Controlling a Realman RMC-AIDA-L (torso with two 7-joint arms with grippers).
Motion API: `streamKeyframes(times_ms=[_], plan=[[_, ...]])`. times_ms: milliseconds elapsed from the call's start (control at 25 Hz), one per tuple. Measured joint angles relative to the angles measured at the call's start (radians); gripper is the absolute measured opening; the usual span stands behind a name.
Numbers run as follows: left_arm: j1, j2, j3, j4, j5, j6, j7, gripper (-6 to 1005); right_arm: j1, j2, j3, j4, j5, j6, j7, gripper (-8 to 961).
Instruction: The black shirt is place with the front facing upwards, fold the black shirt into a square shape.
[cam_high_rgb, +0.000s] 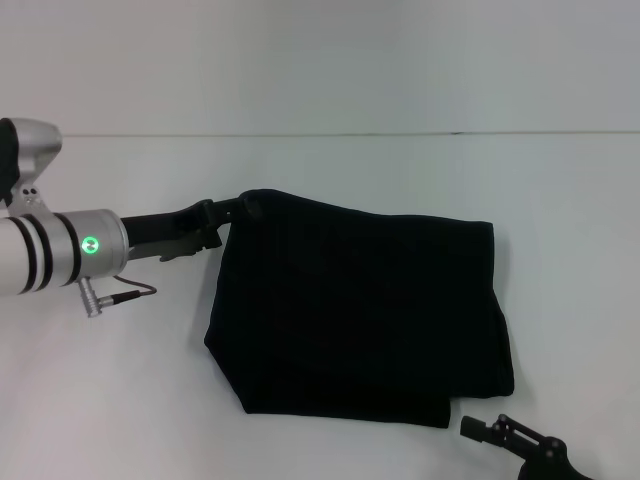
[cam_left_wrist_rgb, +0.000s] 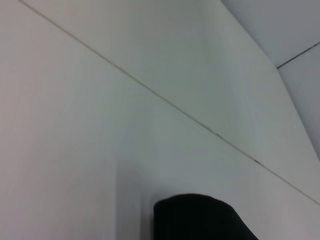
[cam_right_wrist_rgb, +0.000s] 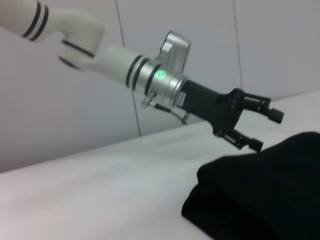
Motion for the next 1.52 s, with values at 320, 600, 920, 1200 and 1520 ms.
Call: streamKeyframes(times_ms=[320,600,920,1200,1520], plan=[[-0.025,-0.018,0.06,-0.002,0.007,-0.059,-0.001,905,0.005,0.0,-0.032,-0.001,0.0,0.015,-0.001,883],[-0.038,-0.032,0.082,-0.002,0.008,-0.075,0.001,881,0.008,0.0,-0.032,0.002,0.0,0.014,-0.001,883],[-0.024,-0.033,0.098,0.008,0.003,-0.114,0.001,853,0.008,0.0,-0.032,0.001,0.0,0.01,0.0,884],[-0.024,-0.035,0.103,0.007,0.007,-0.137,0.002,828,0.008,0.0,-0.032,0.002,0.0,0.007,0.004,883],[-0.025,-0.045,0.107,0.006,0.007,-0.136,0.029,800,0.006,0.0,-0.031,0.002,0.0,0.005,0.005,882]])
